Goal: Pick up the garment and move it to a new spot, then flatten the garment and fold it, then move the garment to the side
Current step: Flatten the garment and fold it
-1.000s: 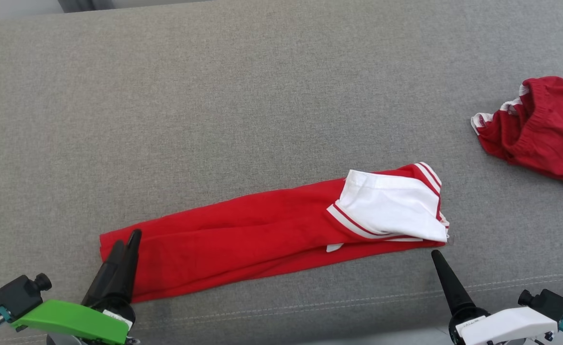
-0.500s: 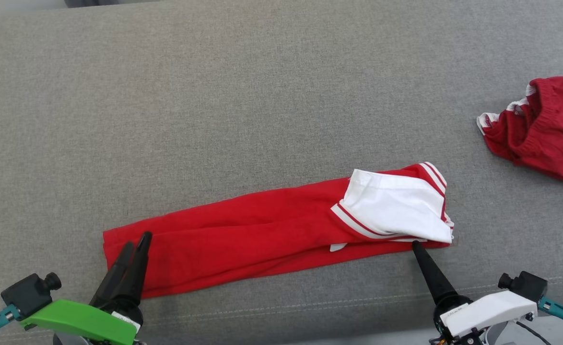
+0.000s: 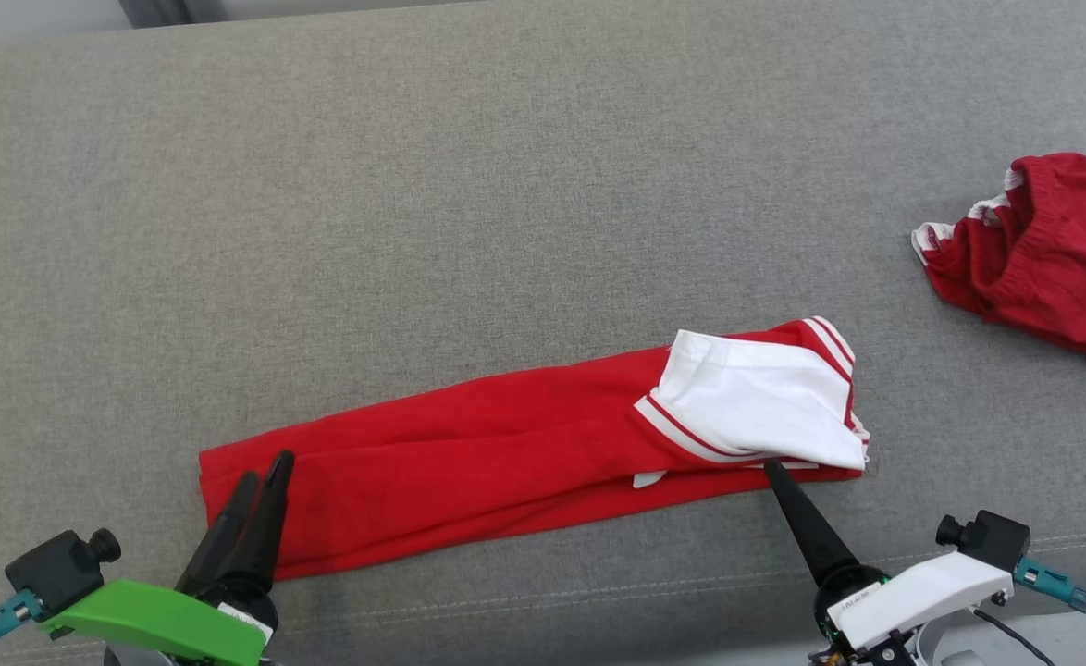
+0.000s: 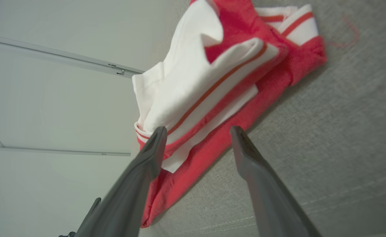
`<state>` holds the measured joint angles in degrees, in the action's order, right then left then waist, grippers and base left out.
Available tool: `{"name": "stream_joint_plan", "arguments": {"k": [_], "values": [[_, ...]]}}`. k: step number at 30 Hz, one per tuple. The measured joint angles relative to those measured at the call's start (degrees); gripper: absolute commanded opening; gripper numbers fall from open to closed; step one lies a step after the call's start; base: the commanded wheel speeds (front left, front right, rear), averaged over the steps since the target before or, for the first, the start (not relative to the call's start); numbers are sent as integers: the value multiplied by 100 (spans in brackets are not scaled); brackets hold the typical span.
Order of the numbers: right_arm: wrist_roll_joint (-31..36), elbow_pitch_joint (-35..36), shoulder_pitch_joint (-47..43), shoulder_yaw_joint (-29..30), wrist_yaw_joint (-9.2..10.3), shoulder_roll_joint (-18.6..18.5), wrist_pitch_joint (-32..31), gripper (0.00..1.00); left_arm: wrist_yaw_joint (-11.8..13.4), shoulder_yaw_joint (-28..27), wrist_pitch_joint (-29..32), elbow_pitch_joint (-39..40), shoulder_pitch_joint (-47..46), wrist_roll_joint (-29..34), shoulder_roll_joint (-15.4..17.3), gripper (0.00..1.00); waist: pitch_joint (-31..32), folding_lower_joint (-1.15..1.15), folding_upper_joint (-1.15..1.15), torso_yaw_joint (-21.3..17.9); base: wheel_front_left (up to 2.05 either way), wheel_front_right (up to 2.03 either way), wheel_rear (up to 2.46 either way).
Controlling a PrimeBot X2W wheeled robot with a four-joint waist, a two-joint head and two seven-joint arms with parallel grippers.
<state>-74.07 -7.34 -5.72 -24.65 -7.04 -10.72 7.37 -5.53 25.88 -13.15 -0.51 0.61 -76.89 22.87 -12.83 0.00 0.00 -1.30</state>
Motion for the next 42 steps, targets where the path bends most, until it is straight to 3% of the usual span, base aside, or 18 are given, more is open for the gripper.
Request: {"name": "stream_joint_plan", "arguments": {"k": [12,42], "values": [[-490,435,62,124,0,130,100,100,7,1,0,-29,60,-1,-13,100,88,0,0,-52,0,0,0],[-726,-91,59,380,0,178,346,100,58,-36,0,111,64,-5,-13,100,-105,0,0,-88,0,0,0]]}}
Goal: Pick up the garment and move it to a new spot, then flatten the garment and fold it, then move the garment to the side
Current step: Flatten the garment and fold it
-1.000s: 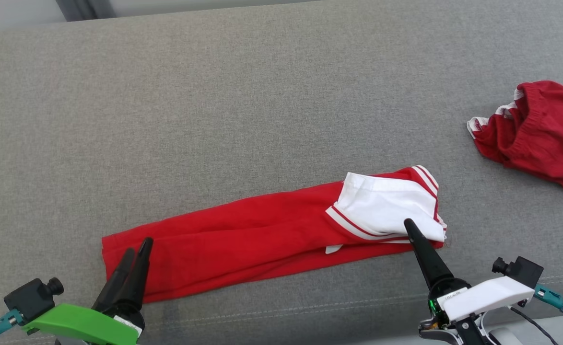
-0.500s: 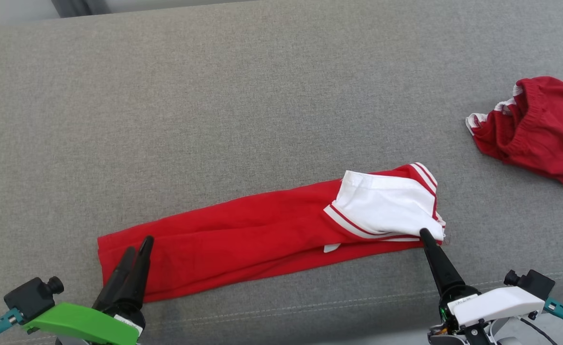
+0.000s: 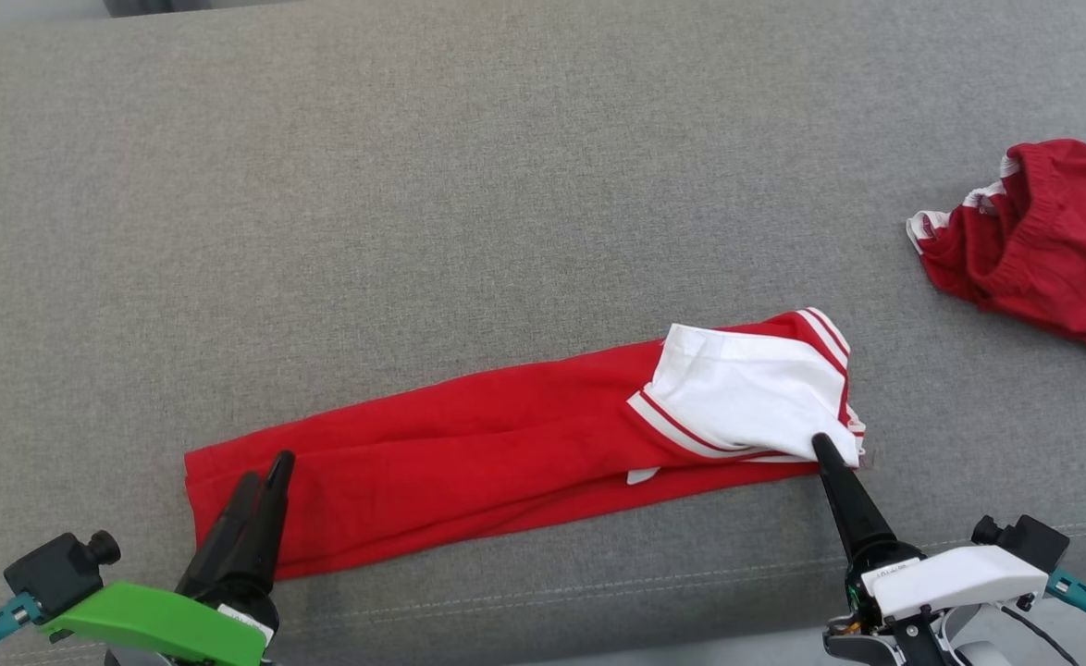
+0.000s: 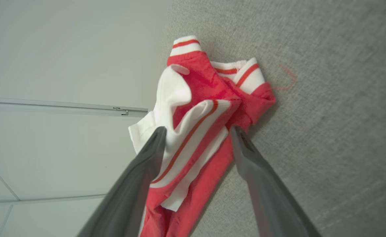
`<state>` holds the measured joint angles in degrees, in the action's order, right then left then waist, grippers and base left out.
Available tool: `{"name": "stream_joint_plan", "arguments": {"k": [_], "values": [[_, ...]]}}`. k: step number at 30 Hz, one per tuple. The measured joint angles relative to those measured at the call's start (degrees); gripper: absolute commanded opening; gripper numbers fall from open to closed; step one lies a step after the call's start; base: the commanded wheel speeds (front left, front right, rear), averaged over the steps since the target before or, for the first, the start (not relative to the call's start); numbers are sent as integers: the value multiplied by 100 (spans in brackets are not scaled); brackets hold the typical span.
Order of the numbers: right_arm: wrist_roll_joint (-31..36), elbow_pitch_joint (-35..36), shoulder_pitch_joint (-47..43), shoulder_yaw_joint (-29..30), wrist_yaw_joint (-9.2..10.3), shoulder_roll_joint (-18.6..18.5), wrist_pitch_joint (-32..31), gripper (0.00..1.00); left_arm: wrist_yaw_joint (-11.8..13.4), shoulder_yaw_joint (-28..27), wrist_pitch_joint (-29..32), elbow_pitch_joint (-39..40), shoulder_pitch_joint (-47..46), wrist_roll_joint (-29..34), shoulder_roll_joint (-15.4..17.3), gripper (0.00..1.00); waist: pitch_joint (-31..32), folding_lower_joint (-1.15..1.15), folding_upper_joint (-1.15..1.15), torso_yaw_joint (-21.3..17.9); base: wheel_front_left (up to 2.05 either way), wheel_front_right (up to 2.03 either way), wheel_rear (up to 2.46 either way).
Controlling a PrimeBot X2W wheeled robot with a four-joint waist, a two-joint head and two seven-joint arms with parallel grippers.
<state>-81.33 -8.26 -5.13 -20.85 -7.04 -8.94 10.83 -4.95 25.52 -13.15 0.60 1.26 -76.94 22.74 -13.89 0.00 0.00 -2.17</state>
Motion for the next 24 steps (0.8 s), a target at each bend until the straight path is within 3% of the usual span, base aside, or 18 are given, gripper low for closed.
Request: {"name": "stream_joint_plan", "arguments": {"k": [24], "values": [[15,-255,159,-109,-2,98,69,100,0,-144,-3,69,-10,0,15,100,-315,0,0,-151,0,0,0]]}}
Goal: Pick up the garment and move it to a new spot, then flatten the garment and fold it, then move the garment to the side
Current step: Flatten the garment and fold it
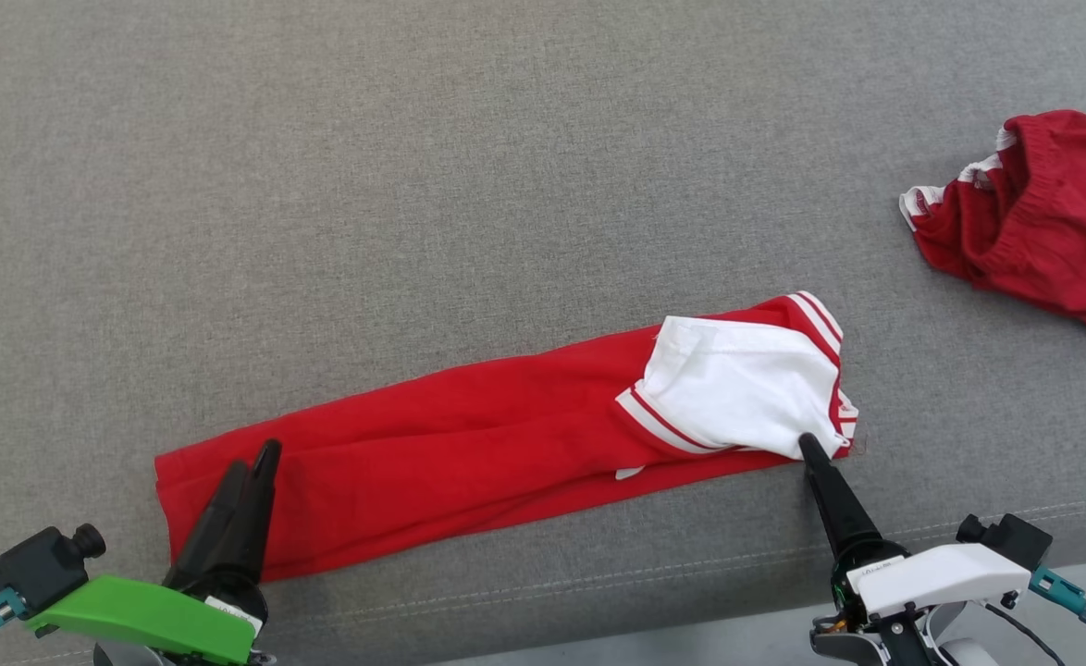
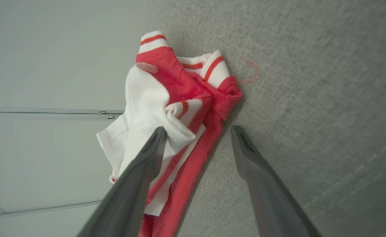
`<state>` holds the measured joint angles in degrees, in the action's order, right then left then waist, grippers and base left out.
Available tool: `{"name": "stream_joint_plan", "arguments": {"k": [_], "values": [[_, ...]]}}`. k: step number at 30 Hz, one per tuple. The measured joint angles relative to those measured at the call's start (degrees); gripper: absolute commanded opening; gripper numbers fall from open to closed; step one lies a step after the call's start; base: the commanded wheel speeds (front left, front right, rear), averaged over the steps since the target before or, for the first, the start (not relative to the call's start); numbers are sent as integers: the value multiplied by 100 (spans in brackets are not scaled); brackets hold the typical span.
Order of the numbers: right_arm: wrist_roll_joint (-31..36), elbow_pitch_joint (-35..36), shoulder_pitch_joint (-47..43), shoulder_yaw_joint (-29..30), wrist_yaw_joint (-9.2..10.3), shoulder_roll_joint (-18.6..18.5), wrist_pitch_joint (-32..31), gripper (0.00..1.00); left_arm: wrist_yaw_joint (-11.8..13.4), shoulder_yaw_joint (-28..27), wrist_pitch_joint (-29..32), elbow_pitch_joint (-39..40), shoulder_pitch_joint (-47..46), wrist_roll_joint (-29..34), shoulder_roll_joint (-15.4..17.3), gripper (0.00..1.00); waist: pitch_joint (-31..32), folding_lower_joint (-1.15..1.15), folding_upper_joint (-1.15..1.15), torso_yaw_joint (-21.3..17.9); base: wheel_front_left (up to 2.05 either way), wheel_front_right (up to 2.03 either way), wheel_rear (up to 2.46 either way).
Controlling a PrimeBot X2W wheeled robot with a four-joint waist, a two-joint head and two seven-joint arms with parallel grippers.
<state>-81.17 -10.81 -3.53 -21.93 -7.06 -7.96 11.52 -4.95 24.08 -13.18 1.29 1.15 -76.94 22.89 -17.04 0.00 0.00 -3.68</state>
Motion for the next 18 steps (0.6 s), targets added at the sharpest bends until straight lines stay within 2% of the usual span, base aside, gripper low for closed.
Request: {"name": "stream_joint_plan", "arguments": {"k": [18], "values": [[-111,-111,393,88,0,47,48,100,0,7,3,55,-138,8,9,100,-135,0,0,131,0,0,0]]}}
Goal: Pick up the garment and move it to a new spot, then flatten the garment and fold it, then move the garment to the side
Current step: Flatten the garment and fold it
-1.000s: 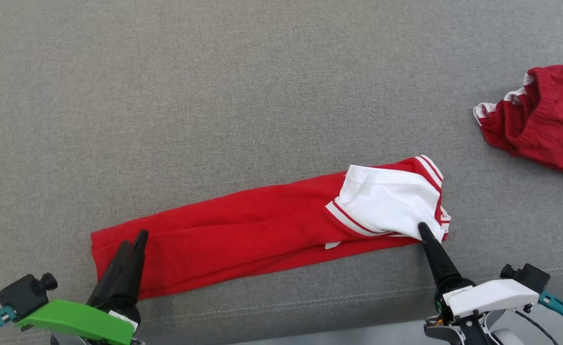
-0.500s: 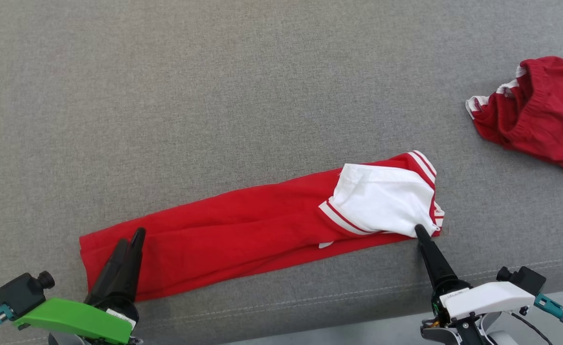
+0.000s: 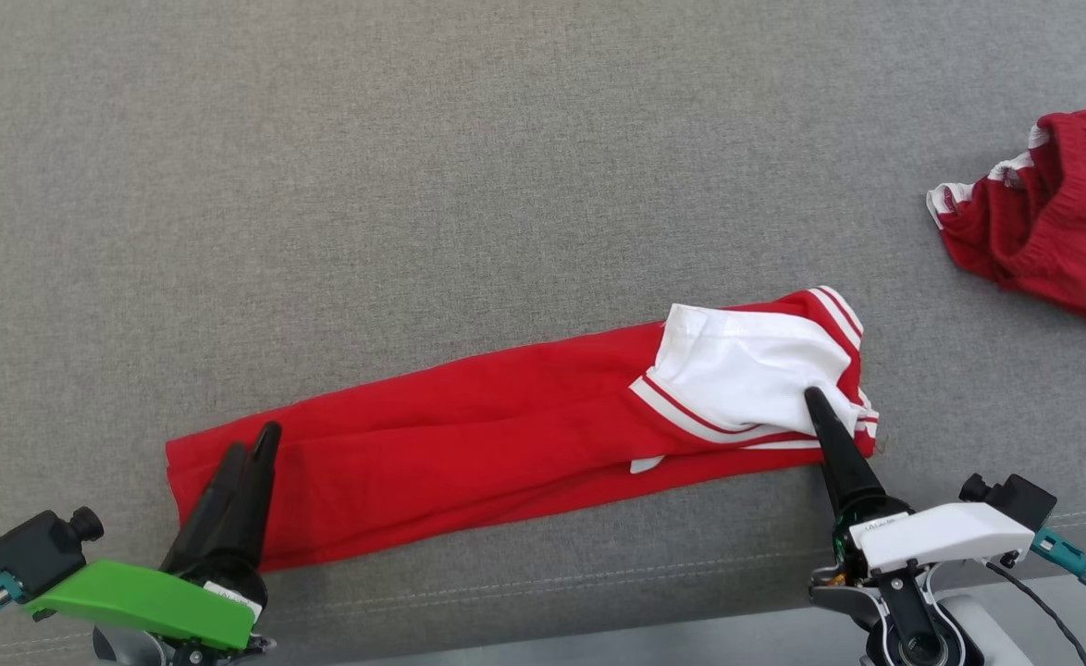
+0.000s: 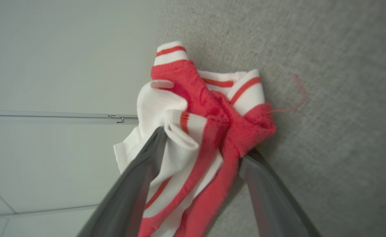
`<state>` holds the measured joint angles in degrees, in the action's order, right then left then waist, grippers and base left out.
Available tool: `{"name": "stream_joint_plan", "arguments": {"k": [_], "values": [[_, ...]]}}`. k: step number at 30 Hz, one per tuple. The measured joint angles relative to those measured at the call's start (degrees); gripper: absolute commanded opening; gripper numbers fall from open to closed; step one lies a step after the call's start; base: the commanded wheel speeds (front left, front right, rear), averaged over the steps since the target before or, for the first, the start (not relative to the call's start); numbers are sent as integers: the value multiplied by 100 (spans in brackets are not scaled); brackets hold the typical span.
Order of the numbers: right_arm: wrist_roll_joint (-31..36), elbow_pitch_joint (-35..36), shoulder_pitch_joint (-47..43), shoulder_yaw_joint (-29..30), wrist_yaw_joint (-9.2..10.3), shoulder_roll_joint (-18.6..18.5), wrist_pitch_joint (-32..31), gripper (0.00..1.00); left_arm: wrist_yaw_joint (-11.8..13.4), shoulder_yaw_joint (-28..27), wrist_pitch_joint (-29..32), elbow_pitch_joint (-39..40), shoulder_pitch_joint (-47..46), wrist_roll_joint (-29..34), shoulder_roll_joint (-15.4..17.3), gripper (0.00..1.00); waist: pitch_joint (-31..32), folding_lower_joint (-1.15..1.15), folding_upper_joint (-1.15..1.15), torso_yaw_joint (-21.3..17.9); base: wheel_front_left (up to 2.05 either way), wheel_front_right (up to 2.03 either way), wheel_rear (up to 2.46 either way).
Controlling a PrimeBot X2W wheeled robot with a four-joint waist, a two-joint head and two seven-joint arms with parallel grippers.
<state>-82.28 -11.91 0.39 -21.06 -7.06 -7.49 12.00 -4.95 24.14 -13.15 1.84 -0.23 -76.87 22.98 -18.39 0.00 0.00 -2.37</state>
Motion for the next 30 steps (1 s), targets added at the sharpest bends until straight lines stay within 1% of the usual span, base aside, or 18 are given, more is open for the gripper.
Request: {"name": "stream_joint_plan", "arguments": {"k": [10,11,12,13,14,17,26,30], "values": [[-169,-71,197,-97,-7,79,-62,100,19,-37,-1,-8,-8,0,0,100,-14,0,0,37,0,0,0],[-172,-75,223,-93,-7,91,-62,91,19,-36,-1,-3,-8,0,-3,100,-13,0,0,32,0,0,0],[-172,-85,254,-93,-7,100,-62,46,19,-32,-1,0,-8,0,-9,100,-12,0,0,29,0,0,0],[-172,-94,285,-92,-7,107,-60,20,19,-27,-1,4,-9,0,-11,100,-11,0,0,27,0,0,0],[-163,-105,307,-92,-7,105,-60,0,19,-25,-1,12,-10,0,-12,100,-9,0,0,26,0,0,0],[-115,-146,342,-88,-3,76,-45,0,19,-26,-1,22,-16,0,-20,100,3,0,0,33,0,0,0],[175,-249,381,60,-1,-242,47,0,19,13,-2,1,-86,1,-133,100,137,0,0,108,0,0,0],[303,-336,385,191,-1,-430,94,0,19,103,-3,-5,-85,194,-140,100,224,0,0,123,0,0,0]]}}
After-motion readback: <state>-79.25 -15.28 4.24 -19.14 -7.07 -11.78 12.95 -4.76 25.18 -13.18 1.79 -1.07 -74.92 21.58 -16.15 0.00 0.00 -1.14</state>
